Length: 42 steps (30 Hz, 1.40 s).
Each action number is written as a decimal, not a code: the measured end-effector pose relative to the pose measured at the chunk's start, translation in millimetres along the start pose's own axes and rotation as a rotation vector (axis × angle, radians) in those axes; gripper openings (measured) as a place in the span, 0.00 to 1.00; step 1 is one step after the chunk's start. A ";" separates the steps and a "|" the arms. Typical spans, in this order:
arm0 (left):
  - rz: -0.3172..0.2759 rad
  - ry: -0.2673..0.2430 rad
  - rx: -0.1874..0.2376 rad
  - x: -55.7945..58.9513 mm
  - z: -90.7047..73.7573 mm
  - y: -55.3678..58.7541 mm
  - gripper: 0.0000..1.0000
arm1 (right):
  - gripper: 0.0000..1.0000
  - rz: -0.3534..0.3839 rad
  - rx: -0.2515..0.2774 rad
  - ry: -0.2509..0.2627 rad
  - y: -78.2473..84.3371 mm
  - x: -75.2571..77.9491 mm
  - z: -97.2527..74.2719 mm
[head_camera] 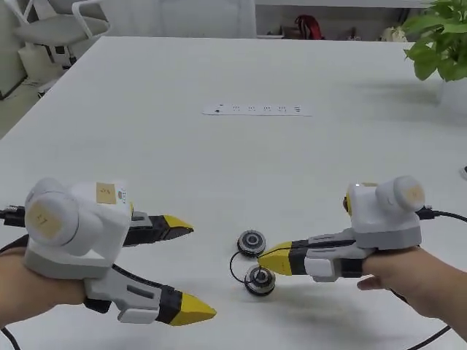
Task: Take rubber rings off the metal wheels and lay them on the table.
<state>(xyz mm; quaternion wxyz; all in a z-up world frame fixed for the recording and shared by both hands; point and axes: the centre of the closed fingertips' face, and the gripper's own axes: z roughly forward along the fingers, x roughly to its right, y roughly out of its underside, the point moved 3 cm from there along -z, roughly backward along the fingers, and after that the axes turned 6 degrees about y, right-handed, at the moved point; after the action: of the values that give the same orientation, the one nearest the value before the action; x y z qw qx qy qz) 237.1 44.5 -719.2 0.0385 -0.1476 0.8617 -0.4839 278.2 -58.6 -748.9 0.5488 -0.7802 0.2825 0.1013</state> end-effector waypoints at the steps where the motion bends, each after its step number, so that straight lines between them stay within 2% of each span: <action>1: 0.000 -0.002 -0.001 -0.2 -0.9 0.8 0.75 | 0.00 -0.005 -0.004 -0.004 -0.8 -0.6 1.7; 7: 0.002 -0.012 -0.020 -1.7 -4.0 5.9 0.76 | 0.00 -0.033 -0.033 -0.030 -2.9 -6.5 11.1; 15: -0.009 -0.024 -0.018 -4.3 -8.1 8.3 0.76 | 0.00 -0.064 -0.073 -0.046 -1.7 -10.6 21.7; 21: -0.020 -0.035 -0.013 -5.8 -10.9 9.5 0.76 | 0.00 -0.094 -0.117 -0.066 4.9 -18.7 31.6; 33: -0.030 -0.040 -0.012 -6.9 -13.6 12.8 0.76 | 0.00 -0.144 -0.177 -0.071 17.4 -23.7 40.9; 42: -0.032 -0.036 -0.016 -5.9 -12.4 14.2 0.76 | 0.00 -0.196 -0.186 -0.048 20.0 -22.3 42.7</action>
<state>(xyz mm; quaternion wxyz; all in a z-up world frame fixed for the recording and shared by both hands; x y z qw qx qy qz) 237.1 63.4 -725.1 0.0451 -0.1701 0.8623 -0.4749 255.4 -17.0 -770.5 0.4880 -0.8490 0.1809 0.0915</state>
